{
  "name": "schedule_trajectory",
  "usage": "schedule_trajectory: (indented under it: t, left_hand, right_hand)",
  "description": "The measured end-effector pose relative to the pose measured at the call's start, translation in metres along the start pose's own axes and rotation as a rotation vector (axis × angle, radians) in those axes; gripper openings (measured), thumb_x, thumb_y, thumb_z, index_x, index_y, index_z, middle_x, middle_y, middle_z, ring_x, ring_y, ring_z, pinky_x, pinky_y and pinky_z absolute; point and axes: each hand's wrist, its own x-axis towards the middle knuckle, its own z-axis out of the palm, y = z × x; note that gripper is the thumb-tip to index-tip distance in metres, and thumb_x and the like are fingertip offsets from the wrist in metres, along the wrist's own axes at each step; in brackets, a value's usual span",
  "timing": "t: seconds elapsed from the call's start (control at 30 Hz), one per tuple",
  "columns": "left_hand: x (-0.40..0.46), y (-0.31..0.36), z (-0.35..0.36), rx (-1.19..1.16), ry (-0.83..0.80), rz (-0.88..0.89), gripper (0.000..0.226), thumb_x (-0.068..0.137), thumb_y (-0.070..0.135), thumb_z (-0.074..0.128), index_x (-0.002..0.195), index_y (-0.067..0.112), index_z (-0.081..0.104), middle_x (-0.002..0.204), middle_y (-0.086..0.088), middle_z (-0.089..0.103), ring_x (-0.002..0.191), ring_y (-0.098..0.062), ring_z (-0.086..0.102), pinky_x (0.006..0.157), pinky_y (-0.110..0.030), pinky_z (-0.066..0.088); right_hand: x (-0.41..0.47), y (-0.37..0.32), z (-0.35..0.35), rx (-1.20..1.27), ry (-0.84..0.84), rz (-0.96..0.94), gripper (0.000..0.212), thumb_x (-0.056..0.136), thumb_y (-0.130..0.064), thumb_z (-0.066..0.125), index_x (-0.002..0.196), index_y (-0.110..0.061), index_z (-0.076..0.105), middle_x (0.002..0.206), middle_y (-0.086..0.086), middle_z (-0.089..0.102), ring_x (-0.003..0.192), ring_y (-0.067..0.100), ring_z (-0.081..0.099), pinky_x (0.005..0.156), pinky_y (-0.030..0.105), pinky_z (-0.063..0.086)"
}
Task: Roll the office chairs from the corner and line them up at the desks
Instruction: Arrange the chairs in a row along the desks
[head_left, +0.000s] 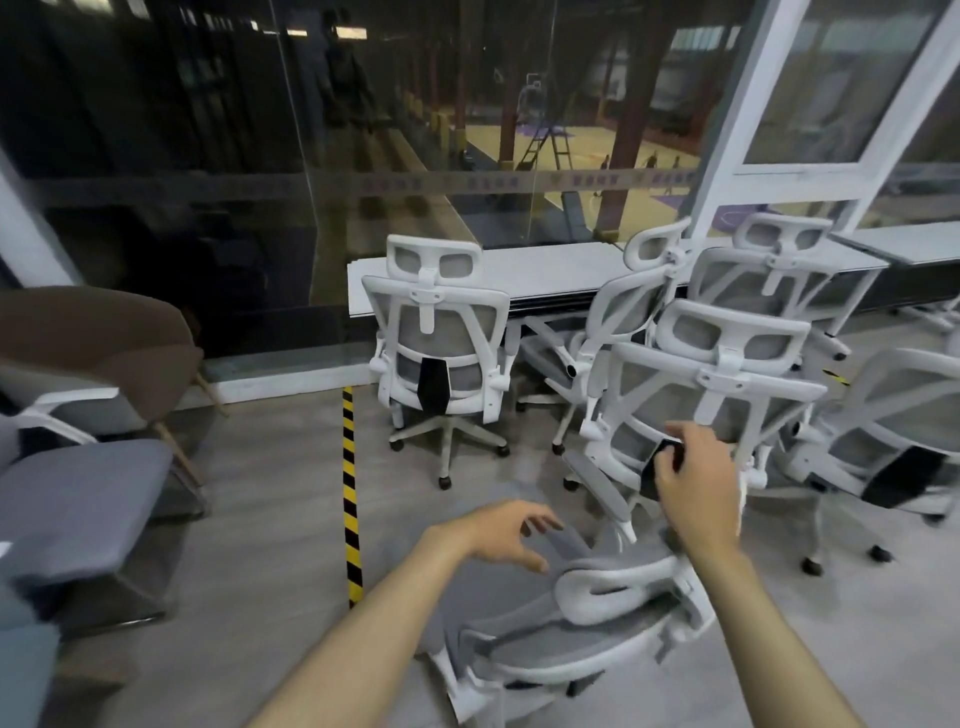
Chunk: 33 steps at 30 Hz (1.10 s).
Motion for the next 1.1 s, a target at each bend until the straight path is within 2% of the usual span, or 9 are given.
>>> schedule_trajectory:
  t: [0.1, 0.2, 0.33, 0.5, 0.6, 0.7, 0.9, 1.03, 1.1]
  left_hand:
    - [-0.003, -0.037, -0.028, 0.007, 0.073, -0.015, 0.050, 0.088, 0.032, 0.077, 0.134, 0.030, 0.059, 0.130, 0.007, 0.062, 0.114, -0.012, 0.058, 0.102, -0.039, 0.051]
    - [-0.009, -0.078, -0.068, 0.019, 0.159, -0.036, 0.041, 0.089, 0.032, 0.074, 0.129, 0.033, 0.062, 0.123, 0.009, 0.065, 0.109, -0.009, 0.061, 0.100, -0.039, 0.052]
    - [-0.027, -0.131, -0.127, -0.016, 0.293, -0.067, 0.030, 0.096, 0.029, 0.064, 0.126, 0.033, 0.063, 0.120, 0.010, 0.066, 0.107, -0.008, 0.062, 0.096, -0.035, 0.054]
    - [-0.031, -0.204, -0.192, -0.036, 0.408, -0.108, 0.025, 0.097, 0.023, 0.060, 0.120, 0.032, 0.065, 0.115, 0.009, 0.069, 0.103, -0.010, 0.065, 0.092, -0.034, 0.055]
    - [-0.020, -0.242, -0.224, -0.059, 0.455, -0.132, 0.022, 0.098, 0.023, 0.057, 0.116, 0.034, 0.065, 0.113, 0.013, 0.069, 0.098, -0.008, 0.065, 0.086, -0.028, 0.054]
    - [-0.001, -0.274, -0.259, -0.102, 0.486, -0.153, 0.022, 0.097, 0.021, 0.057, 0.113, 0.034, 0.067, 0.110, 0.014, 0.069, 0.099, -0.007, 0.064, 0.087, -0.032, 0.055]
    - [0.058, -0.331, -0.328, -0.182, 0.507, -0.228, 0.022, 0.099, 0.020, 0.053, 0.112, 0.029, 0.068, 0.107, 0.010, 0.069, 0.098, -0.006, 0.063, 0.079, -0.022, 0.050]
    - [0.100, -0.364, -0.381, -0.171, 0.498, -0.280, 0.023, 0.100, 0.018, 0.050, 0.114, 0.027, 0.067, 0.104, 0.013, 0.067, 0.101, -0.009, 0.064, 0.085, -0.026, 0.052]
    - [0.121, -0.377, -0.409, -0.166, 0.524, -0.292, 0.021, 0.100, 0.019, 0.050, 0.111, 0.028, 0.066, 0.104, 0.011, 0.069, 0.101, -0.011, 0.065, 0.086, -0.030, 0.054]
  right_hand:
    - [0.015, -0.034, 0.044, 0.003, -0.154, -0.019, 0.030, 0.095, -0.018, 0.056, 0.124, -0.024, 0.057, 0.119, -0.005, 0.061, 0.104, 0.017, 0.060, 0.079, 0.039, 0.051]
    - [0.024, -0.069, 0.097, -0.035, -0.298, 0.012, 0.021, 0.096, -0.024, 0.057, 0.116, -0.028, 0.061, 0.113, -0.004, 0.065, 0.100, 0.019, 0.064, 0.081, 0.041, 0.054]
    - [0.038, -0.120, 0.162, -0.087, -0.460, -0.005, 0.015, 0.096, -0.023, 0.060, 0.109, -0.024, 0.068, 0.103, -0.002, 0.069, 0.096, 0.021, 0.066, 0.080, 0.035, 0.051]
    - [0.048, -0.173, 0.234, 0.002, -0.631, -0.080, 0.014, 0.097, -0.022, 0.061, 0.106, -0.026, 0.071, 0.103, -0.006, 0.074, 0.094, 0.015, 0.067, 0.087, 0.038, 0.054]
    - [0.059, -0.190, 0.273, 0.018, -0.652, -0.080, 0.015, 0.096, -0.022, 0.062, 0.101, -0.033, 0.071, 0.102, -0.009, 0.073, 0.091, 0.010, 0.067, 0.087, 0.041, 0.056]
    - [0.079, -0.202, 0.310, 0.031, -0.628, -0.091, 0.019, 0.095, -0.022, 0.058, 0.094, -0.038, 0.067, 0.098, -0.012, 0.065, 0.088, 0.011, 0.064, 0.084, 0.042, 0.055]
    - [0.141, -0.204, 0.396, 0.072, -0.612, -0.061, 0.018, 0.096, -0.017, 0.057, 0.100, -0.027, 0.072, 0.095, -0.019, 0.059, 0.087, 0.009, 0.063, 0.082, 0.038, 0.055]
    - [0.186, -0.211, 0.450, 0.093, -0.634, -0.003, 0.025, 0.094, -0.016, 0.060, 0.093, -0.041, 0.065, 0.099, -0.015, 0.064, 0.088, 0.008, 0.063, 0.084, 0.030, 0.053]
    - [0.207, -0.215, 0.473, 0.112, -0.619, 0.040, 0.024, 0.093, -0.015, 0.061, 0.092, -0.038, 0.066, 0.099, -0.011, 0.067, 0.087, 0.011, 0.063, 0.082, 0.029, 0.051]
